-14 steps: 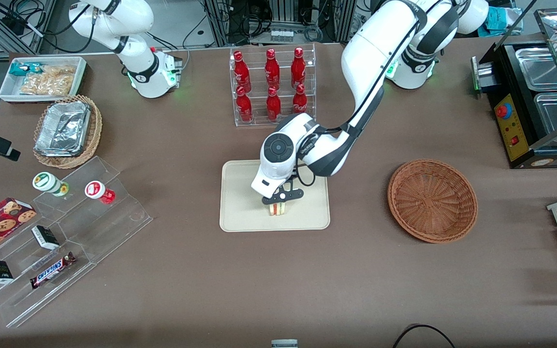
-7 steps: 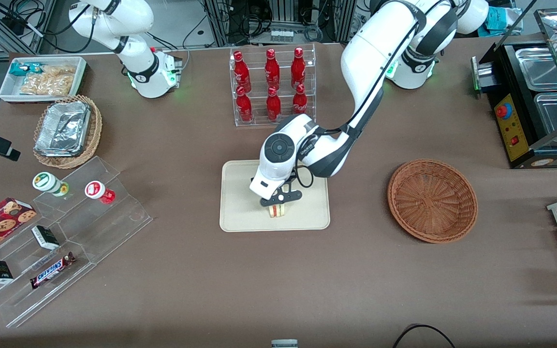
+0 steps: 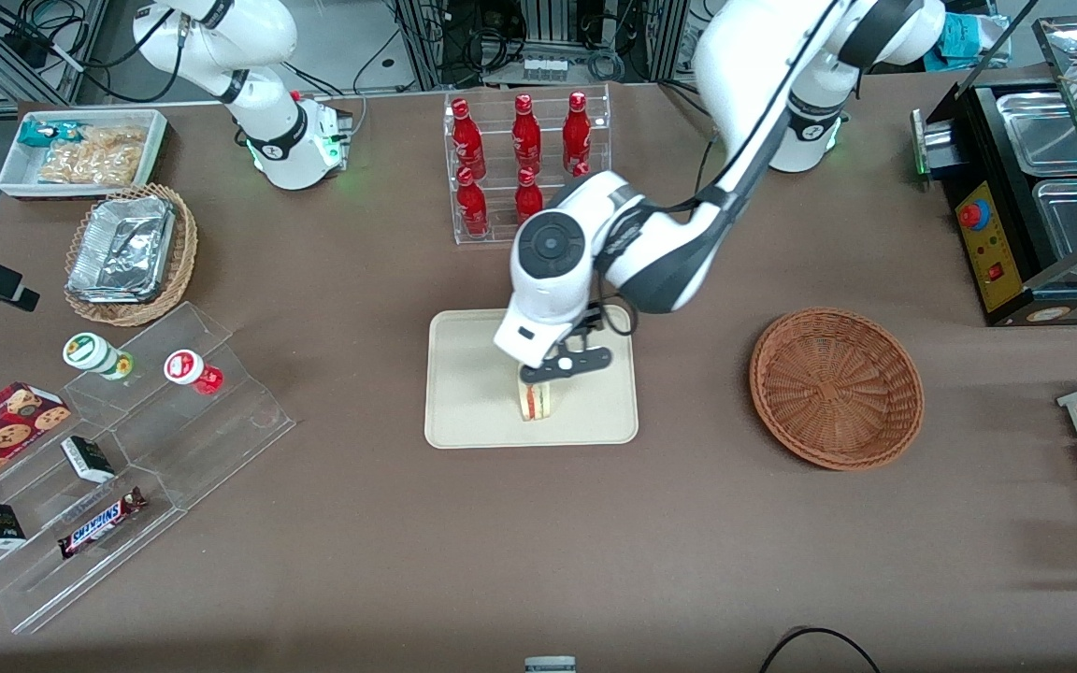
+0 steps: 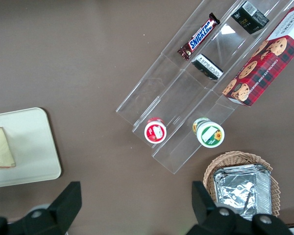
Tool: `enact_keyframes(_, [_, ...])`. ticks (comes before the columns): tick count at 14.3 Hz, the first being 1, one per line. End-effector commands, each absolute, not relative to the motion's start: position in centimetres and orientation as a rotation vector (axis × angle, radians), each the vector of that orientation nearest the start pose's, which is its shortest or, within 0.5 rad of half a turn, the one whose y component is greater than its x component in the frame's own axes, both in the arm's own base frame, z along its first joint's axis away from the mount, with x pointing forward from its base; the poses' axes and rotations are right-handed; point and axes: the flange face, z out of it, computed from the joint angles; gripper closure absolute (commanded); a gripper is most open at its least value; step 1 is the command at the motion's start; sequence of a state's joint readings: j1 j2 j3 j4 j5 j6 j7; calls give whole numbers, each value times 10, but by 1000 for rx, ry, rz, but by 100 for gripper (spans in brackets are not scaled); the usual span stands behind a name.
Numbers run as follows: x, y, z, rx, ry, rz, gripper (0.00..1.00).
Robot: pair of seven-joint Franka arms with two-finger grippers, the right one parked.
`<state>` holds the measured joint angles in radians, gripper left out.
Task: Place sandwich from basket to tray
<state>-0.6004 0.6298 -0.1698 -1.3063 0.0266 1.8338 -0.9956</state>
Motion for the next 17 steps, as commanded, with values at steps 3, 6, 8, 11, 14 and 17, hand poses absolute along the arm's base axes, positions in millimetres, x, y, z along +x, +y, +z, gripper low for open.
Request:
enact_keyframes(3, [551,-403,393,-3024,-399,244,0])
enact_keyframes(6, [561,-334,417,-3022,-354,265,0])
enact_keyframes(8, [566,-292,431,-3007,-316,310,0])
enact_keyframes(11, [576,-222,454,-3010,-223,379,0])
enact_keyframes(14, [576,-171,480,-3030,-180,426,0])
enact_keyframes(17, [569,-131,508,-3051,-107,465,0])
